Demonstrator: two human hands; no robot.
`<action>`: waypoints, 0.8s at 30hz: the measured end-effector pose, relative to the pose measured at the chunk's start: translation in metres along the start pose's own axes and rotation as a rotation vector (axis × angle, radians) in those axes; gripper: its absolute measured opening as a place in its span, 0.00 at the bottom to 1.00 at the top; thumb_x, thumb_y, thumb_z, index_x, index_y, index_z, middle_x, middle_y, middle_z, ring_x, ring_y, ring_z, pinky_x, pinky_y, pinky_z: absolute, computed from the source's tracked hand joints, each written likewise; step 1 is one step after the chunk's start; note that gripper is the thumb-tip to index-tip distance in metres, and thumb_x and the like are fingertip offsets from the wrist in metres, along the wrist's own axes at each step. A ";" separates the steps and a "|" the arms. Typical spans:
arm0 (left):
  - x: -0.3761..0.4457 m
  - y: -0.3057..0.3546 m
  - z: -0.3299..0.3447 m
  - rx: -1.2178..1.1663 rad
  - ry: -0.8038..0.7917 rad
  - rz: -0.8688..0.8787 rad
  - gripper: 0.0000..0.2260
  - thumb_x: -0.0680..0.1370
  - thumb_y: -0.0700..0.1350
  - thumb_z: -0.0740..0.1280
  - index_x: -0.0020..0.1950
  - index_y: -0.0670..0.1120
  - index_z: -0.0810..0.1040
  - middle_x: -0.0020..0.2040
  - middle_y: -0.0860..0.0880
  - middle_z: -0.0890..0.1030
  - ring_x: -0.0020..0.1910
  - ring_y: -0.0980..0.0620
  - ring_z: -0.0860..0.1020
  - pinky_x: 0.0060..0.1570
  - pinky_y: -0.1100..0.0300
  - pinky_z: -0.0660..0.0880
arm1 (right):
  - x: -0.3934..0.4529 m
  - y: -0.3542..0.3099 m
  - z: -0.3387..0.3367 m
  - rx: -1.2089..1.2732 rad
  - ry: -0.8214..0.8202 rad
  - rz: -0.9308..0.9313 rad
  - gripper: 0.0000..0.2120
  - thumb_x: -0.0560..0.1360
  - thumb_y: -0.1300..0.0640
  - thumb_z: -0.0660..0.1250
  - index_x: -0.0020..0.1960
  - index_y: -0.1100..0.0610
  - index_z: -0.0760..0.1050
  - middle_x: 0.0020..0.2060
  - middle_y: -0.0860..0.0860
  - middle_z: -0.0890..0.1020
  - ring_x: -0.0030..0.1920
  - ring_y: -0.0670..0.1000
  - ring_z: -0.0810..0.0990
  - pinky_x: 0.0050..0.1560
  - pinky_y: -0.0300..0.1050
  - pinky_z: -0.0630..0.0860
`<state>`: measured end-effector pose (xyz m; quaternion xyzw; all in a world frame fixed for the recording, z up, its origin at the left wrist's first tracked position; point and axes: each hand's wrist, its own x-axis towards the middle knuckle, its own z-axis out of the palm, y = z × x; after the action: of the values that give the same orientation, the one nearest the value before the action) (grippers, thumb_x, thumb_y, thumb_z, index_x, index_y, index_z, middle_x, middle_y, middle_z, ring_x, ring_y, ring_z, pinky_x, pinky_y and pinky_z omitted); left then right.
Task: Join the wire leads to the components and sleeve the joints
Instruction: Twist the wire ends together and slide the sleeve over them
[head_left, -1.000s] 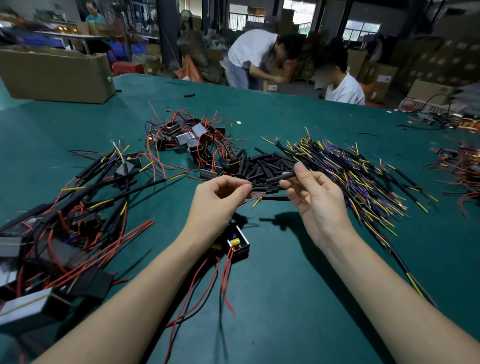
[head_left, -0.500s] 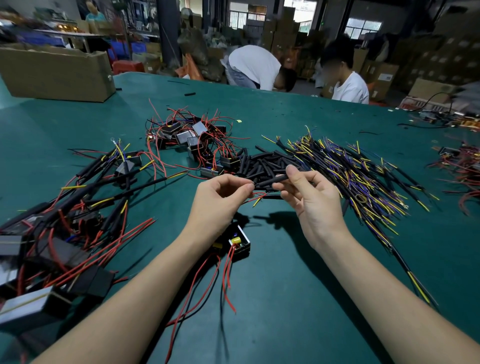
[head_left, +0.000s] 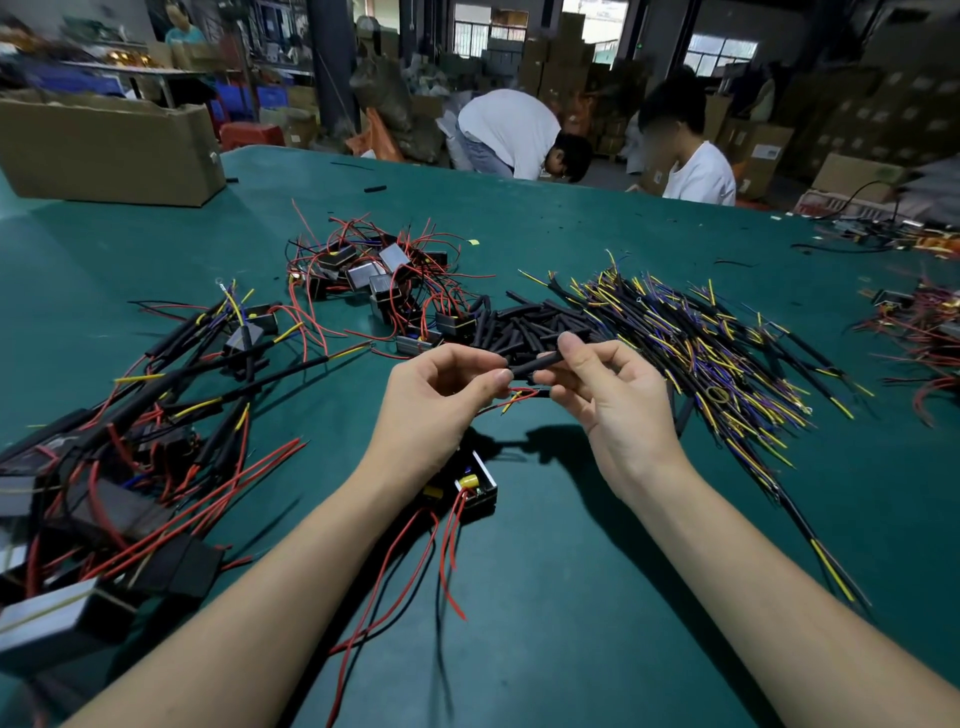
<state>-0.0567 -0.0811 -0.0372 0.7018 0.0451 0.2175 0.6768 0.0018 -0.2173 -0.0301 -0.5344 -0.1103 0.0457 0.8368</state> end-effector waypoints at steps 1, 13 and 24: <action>0.000 0.000 0.000 -0.001 0.000 0.002 0.05 0.73 0.37 0.71 0.48 0.40 0.80 0.37 0.45 0.83 0.33 0.63 0.79 0.37 0.73 0.72 | 0.000 0.001 0.000 0.002 -0.021 0.012 0.08 0.75 0.61 0.68 0.38 0.58 0.71 0.33 0.53 0.84 0.32 0.48 0.83 0.33 0.35 0.76; 0.012 0.010 -0.044 0.259 -0.271 -0.194 0.09 0.75 0.52 0.69 0.46 0.47 0.83 0.43 0.52 0.85 0.42 0.61 0.80 0.41 0.64 0.72 | 0.001 0.000 -0.002 -0.066 -0.036 0.046 0.08 0.73 0.58 0.70 0.38 0.55 0.72 0.38 0.53 0.85 0.32 0.47 0.81 0.33 0.35 0.73; 0.010 0.005 -0.031 0.165 -0.224 -0.110 0.04 0.73 0.43 0.72 0.47 0.46 0.81 0.36 0.51 0.85 0.36 0.61 0.80 0.34 0.73 0.71 | -0.003 0.001 0.000 -0.221 -0.127 0.107 0.09 0.63 0.48 0.72 0.38 0.52 0.78 0.37 0.49 0.81 0.40 0.48 0.78 0.43 0.43 0.69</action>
<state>-0.0604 -0.0490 -0.0302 0.7715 0.0255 0.0961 0.6284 -0.0015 -0.2171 -0.0314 -0.6245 -0.1386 0.1117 0.7605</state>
